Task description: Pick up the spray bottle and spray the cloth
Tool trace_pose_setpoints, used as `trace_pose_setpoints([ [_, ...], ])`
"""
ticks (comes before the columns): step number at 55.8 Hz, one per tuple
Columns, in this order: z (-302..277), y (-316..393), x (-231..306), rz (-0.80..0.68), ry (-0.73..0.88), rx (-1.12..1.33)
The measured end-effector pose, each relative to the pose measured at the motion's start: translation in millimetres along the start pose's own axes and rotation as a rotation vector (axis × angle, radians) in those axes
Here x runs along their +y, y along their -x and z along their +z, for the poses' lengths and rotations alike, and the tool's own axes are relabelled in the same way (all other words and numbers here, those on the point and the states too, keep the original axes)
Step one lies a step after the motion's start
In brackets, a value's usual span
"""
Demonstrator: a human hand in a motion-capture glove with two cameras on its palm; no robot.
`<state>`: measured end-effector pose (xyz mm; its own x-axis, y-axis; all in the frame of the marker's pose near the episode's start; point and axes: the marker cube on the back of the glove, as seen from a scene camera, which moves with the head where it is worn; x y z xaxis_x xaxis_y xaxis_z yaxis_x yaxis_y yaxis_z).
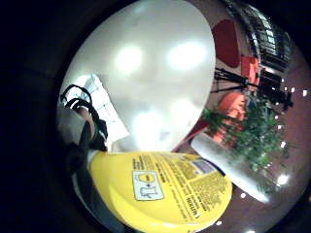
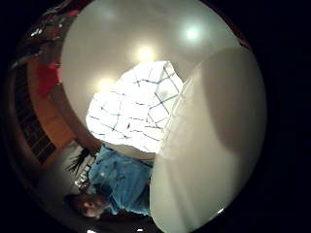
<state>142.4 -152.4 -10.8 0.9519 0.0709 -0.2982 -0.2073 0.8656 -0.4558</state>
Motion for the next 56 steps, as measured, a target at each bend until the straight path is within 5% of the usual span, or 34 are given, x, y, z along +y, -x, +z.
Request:
trace_pose_setpoints([
  [9,8.4,29.2,6.4,-0.098,0.070,0.086],
  [24,11.5,49.7,6.2,-0.002,0.052,0.109],
  [29,-2.4,49.8,16.3,-0.132,-0.047,-0.007],
  [56,-122.0,67.0,55.9,-0.254,-0.809,-1.130],
])
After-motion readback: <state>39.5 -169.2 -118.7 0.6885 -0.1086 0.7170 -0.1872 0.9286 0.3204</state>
